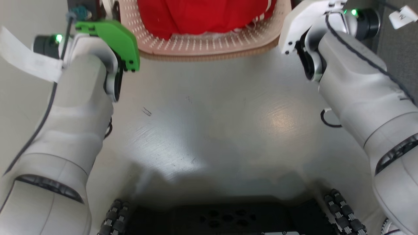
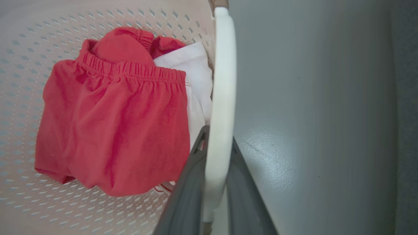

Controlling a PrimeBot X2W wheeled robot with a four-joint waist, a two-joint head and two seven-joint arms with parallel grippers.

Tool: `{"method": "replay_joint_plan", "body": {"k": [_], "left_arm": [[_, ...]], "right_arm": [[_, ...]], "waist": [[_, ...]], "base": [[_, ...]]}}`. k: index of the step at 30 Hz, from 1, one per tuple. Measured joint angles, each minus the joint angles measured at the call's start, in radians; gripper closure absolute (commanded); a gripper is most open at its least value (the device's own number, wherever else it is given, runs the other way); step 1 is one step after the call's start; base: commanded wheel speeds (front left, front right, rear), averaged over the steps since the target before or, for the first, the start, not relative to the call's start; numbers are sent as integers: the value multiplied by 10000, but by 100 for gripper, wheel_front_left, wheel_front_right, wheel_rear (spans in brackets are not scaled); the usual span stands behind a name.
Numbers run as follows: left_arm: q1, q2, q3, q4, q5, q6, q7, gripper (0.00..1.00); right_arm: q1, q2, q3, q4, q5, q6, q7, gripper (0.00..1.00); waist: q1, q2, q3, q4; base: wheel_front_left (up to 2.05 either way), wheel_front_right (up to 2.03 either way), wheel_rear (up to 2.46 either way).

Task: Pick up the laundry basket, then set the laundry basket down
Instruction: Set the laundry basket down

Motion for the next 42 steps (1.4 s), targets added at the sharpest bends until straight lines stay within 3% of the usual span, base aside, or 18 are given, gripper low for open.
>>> {"method": "replay_joint_plan", "body": {"k": [25, 31, 33, 34, 35, 36, 38, 39, 40, 42], "left_arm": [[82, -42, -115, 307, -12, -125, -2, 100], [40, -29, -119, 353, -35, -136, -13, 100], [-2, -29, -121, 395, -36, -136, -13, 100], [-9, -29, -121, 412, -46, -138, -13, 100], [-14, -31, -121, 424, -46, -138, -13, 86], [-24, -31, -123, 441, -46, -138, -13, 65], [-34, -35, -186, 548, -46, -161, 44, 36], [24, -61, -213, 627, -46, -217, 104, 15], [70, -63, -219, 650, -46, -217, 102, 0], [75, -48, -213, 702, -48, -217, 102, 0]], "right_arm": [[171, 42, 219, 2, 257, -12, 130, 99], [162, 42, 305, 4, 261, -6, 119, 75], [162, 40, 337, 4, 265, -2, 119, 60], [162, 35, 347, 4, 280, 0, 119, 43], [160, 36, 351, 4, 303, 0, 119, 14], [160, 36, 359, 6, 320, 0, 119, 0], [164, 38, 380, 31, 324, 0, 123, 0], [167, 44, 383, 40, 332, 0, 123, 0], [167, 44, 385, 50, 332, 0, 123, 0], [165, 42, 385, 63, 332, 0, 121, 0]], "waist": [[0, 0, -122, -90], [0, 0, -103, -109], [0, 0, -103, -115], [0, 0, -104, -117], [0, 0, -106, -119], [0, 0, -109, -122], [0, 0, -117, -126], [1, 0, -123, -128], [0, 0, -135, -131], [0, 0, -161, -135]], "base": [[0, 0, 0], [0, 0, 0], [0, 0, 0], [0, 0, 0], [0, 0, 0], [0, 0, 0], [0, 0, 0], [0, 0, 0], [0, 0, 0], [0, 0, 0]]}}
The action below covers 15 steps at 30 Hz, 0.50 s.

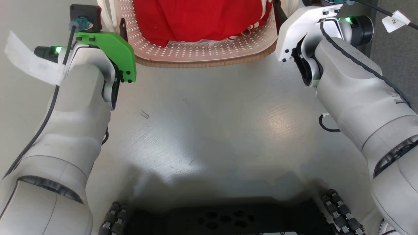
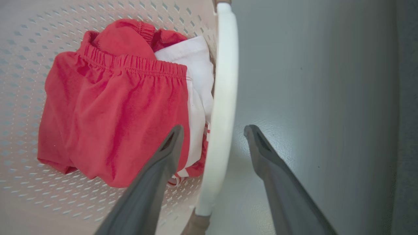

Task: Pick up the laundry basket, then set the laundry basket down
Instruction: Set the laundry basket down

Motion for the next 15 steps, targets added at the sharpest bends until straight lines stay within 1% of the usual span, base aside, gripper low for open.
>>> {"method": "replay_joint_plan", "body": {"k": [9, 15], "left_arm": [[106, 0, 35, 111, -184, 0, -31, 0], [156, 0, 71, 115, -240, -12, -284, 0]], "right_arm": [[3, 0, 38, 69, 4, 0, -88, 0], [12, 4, 46, 73, 73, 0, -194, 0]], "waist": [[0, 0, -289, -21], [0, 0, -621, -47]], "base": [[0, 0, 0], [0, 0, 0]]}}
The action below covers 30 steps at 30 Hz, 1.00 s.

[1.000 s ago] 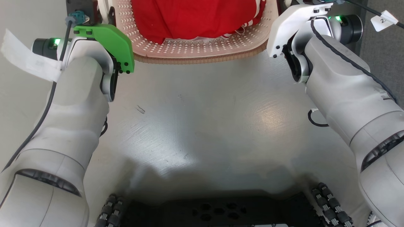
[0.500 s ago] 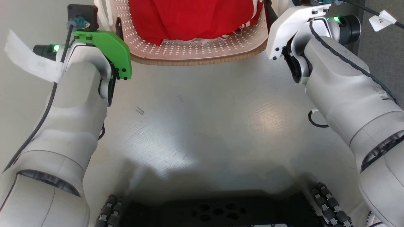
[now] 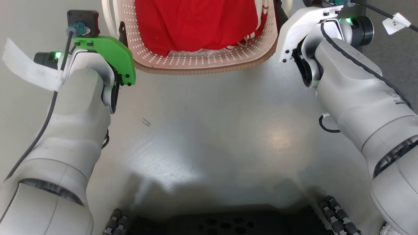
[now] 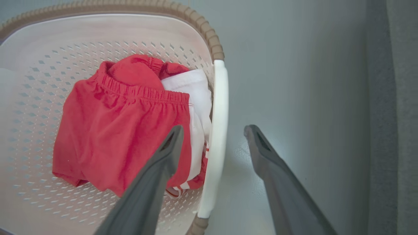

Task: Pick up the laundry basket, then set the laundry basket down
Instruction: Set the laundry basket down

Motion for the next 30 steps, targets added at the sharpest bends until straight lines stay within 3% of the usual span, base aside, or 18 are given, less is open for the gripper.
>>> {"method": "replay_joint_plan", "body": {"k": [14, 20, 30], "left_arm": [[576, 0, 320, -577, -140, -353, -669, 0], [1192, 15, 696, -1112, -201, -382, -706, 0], [2089, 652, 2023, -3912, 295, -33, -700, 0]], "right_arm": [[64, -4, -395, -96, -4, 0, -320, 0], [142, -297, -1045, -1478, -522, -4, -320, 0], [1578, -619, -2276, -3488, -1699, -15, -320, 0]], "waist": [[0, 0, -1087, -89], [0, 0, -1770, -115], [0, 0, -3026, -81]], "base": [[0, 0, 0], [0, 0, 0], [0, 0, 0]]}}
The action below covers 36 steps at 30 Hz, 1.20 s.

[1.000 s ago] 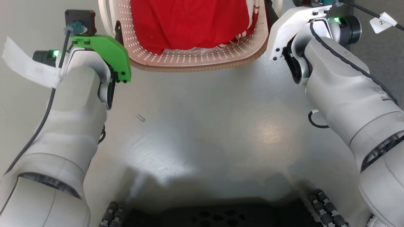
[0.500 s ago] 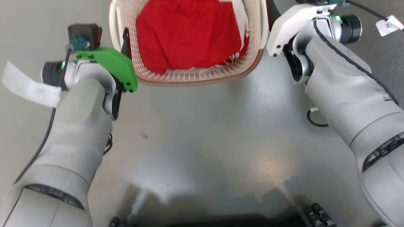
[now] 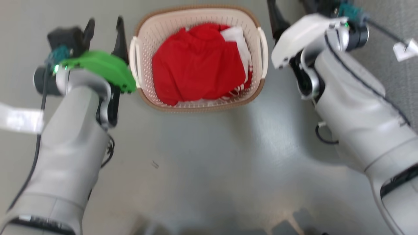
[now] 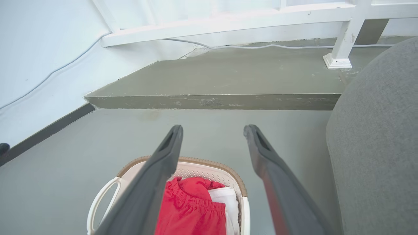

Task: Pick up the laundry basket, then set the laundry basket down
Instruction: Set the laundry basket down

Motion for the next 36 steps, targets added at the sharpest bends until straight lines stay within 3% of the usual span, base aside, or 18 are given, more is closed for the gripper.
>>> {"method": "replay_joint_plan", "body": {"k": [17, 36], "left_arm": [[3572, 255, 1360, -2619, 1434, 320, 0, 0], [6559, 299, 2278, -4272, 2286, 451, 0, 0]], "right_arm": [[3590, -155, -2433, -2245, -2111, 0, 0, 0], [6920, 391, -3609, -4272, -3350, 0, 0, 0]], "waist": [[0, 0, -2276, 105], [-1, 0, -4040, 71]], "base": [[0, 0, 0], [0, 0, 0]]}}
